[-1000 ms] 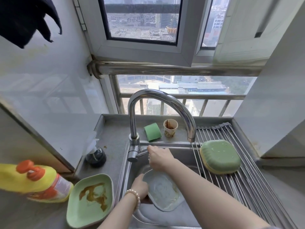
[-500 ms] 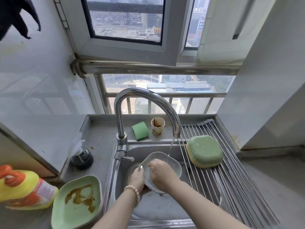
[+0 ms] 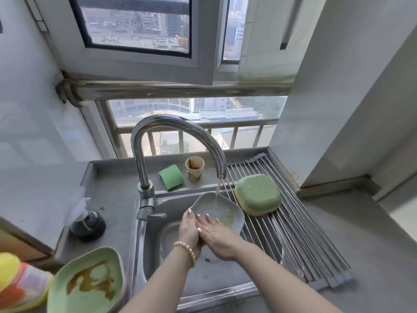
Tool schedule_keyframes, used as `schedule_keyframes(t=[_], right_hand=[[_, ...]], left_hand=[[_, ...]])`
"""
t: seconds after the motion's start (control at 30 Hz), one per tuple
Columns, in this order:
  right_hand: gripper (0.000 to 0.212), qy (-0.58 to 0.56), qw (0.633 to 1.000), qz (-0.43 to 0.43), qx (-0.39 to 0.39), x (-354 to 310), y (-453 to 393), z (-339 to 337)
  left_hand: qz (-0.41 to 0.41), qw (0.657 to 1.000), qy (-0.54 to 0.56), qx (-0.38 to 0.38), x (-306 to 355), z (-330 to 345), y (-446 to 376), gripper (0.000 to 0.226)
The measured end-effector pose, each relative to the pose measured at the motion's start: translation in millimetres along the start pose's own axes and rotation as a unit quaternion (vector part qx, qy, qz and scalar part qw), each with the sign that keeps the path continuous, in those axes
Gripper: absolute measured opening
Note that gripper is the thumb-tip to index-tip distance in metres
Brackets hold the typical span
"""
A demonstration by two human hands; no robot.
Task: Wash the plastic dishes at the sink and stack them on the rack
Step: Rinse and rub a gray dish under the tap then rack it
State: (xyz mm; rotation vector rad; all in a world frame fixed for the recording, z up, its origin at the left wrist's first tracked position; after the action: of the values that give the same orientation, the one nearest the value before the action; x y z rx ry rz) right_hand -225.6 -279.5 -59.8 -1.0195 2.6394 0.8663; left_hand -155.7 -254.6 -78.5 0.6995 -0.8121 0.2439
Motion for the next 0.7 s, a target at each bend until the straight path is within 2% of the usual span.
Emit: schedule_keyframes(t=[0.07,0.17,0.23,0.3,0.37,0.5,0.6,0.7], right_hand=[[0.048,0.061,0.998,-0.024,0.011,4.8,11.8,2.4],[0.046,0.146,0.986,0.063,0.054,26.5,13.3,-20.4],[0.047,0.163,0.979,0.106,0.056,26.7,0.6,-33.2],[0.060,0.091,0.987,0.115,0.069,12.3,-13.9,-36.1],[0.067,0.019,0.993,0.086,0.078,-9.0,-14.9,-29.8],[0.051,0.048,0.999,-0.003,-0.008,-25.7,16.0,-13.8],[0.052,0.083,0.995,0.051,-0.005,2.7,10.8,-24.6],[0.068,0.042,0.989,0.132,0.049,12.3,-16.2,-39.6]], left_hand=[[0.014,1.000,-0.009,0.001,7.8,-8.5,-6.3,0.025],[0.010,1.000,-0.017,-0.011,6.0,-11.4,-8.5,0.029],[-0.007,1.000,-0.004,-0.027,-3.3,-6.1,-4.3,0.032],[-0.022,0.999,0.025,-0.043,-10.9,-1.6,-3.1,0.035],[-0.035,0.994,0.076,-0.069,-10.8,3.1,-4.6,0.042],[-0.027,0.995,0.084,-0.041,4.0,-5.5,-16.3,0.038],[-0.019,0.997,0.064,-0.047,5.8,-4.2,-17.1,0.046],[-0.048,0.994,0.074,-0.070,-5.7,8.3,-7.4,0.047]])
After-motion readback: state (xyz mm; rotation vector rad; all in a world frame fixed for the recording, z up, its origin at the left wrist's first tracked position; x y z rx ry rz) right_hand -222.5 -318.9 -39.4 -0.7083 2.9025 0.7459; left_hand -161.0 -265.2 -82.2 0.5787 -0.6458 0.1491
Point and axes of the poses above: each hand's wrist, its own y-axis away from the middle knuckle, its own z-axis out of the palm, x = y × z, the point moved 6 cm from there along -y, towards the middle knuckle, and after that the axes turned 6 degrees about z, right-handed, at the moved point
